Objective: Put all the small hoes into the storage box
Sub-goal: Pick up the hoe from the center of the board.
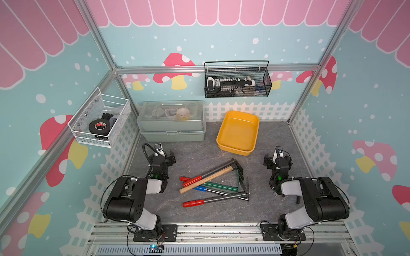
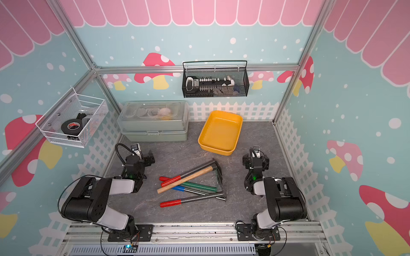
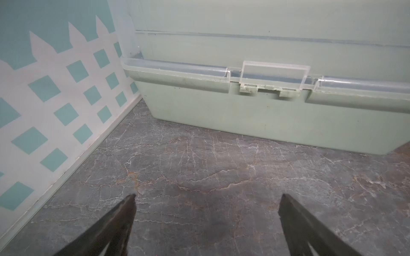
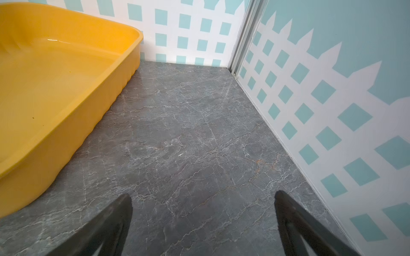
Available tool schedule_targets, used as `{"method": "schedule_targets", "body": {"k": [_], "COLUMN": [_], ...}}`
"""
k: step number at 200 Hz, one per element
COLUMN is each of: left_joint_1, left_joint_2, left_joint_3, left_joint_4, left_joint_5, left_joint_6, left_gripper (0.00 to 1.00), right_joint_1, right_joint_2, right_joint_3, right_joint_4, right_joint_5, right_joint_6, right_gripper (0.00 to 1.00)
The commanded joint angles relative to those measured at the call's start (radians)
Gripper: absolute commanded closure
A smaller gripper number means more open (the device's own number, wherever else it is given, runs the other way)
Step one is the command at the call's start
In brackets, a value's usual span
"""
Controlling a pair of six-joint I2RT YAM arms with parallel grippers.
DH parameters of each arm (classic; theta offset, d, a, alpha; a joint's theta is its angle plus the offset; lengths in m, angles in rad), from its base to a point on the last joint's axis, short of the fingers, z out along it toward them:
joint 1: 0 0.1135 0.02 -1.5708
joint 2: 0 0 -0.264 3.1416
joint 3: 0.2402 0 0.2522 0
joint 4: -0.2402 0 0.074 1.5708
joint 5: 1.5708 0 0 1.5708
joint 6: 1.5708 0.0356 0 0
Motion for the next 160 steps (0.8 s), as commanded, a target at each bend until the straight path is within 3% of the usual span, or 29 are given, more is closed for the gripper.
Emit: {"method": "schedule_targets", "body": {"k": [1, 160], "left_joint_1": [0.002, 0.001], "left_joint_2": [-0.001, 0.001], "left_joint_3": [0.002, 0.008], "left_joint_4": [0.033, 0.028], "left_joint_5": [-0.016, 0.0], "left_joint_6": [-0.002, 0.007], "left_gripper": [0.01, 0.01], "right_joint_1": [-0.001, -0.001], "right_joint_2": [0.003, 0.003], "right_joint_3": [-0.008, -0.008], "right_joint_4": [0.032, 0.032], "right_joint_5": [0.008, 0.008], "right_joint_6": [-0.002, -0.001], "right_gripper": [0.01, 0.01]}}
